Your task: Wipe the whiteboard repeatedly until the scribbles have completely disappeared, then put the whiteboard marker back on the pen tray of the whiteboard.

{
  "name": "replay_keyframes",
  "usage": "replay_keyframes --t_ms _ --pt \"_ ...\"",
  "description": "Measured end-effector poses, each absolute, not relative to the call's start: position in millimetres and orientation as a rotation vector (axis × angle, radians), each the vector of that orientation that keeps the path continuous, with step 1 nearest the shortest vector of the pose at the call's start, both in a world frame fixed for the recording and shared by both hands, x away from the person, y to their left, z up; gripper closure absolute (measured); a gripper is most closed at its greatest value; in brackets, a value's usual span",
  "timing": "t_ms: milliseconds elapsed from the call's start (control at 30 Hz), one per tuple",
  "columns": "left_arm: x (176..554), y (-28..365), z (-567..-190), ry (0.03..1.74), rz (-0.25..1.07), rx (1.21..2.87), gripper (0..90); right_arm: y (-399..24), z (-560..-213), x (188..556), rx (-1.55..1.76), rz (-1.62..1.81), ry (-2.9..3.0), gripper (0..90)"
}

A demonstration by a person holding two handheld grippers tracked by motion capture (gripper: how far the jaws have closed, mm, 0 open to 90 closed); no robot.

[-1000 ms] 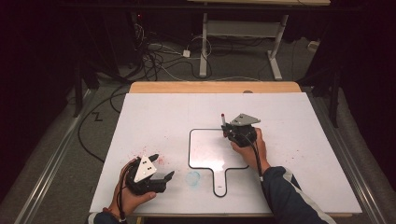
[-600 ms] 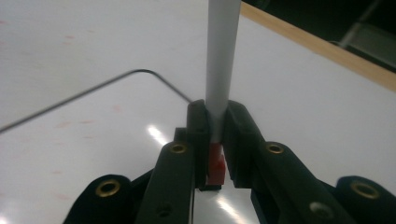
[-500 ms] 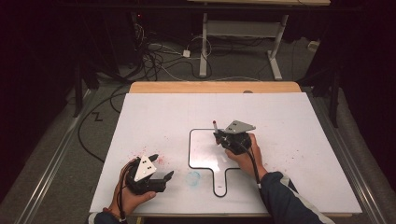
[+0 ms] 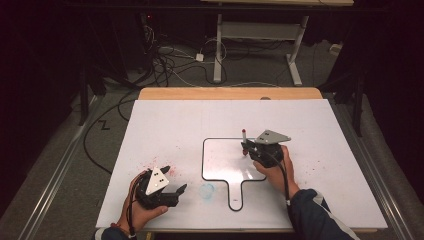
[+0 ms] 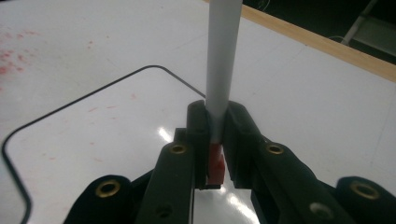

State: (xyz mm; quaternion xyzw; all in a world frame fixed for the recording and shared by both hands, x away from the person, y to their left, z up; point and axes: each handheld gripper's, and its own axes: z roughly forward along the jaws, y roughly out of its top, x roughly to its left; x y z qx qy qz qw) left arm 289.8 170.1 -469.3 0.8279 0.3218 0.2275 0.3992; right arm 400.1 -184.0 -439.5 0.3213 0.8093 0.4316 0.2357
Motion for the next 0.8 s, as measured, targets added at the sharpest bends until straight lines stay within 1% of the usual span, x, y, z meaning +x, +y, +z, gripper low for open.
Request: replay_keyframes --t_ms 200,400,533,800 --pt "290 169 -469 0.811 0.574 2.096 19.8 -214 -415 381 0.948 1.243 2.186 81.9" --pt "290 167 -468 0.796 0.577 2.101 19.8 -240 -405 364 1.057 1.231 2.203 81.8" --pt "292 165 -468 0.787 0.576 2.103 19.8 -252 -409 359 1.131 1.191 2.243 81.7" --pt "292 164 -468 0.784 0.576 2.115 19.7 -264 -431 378 1.272 1.125 2.275 81.5"
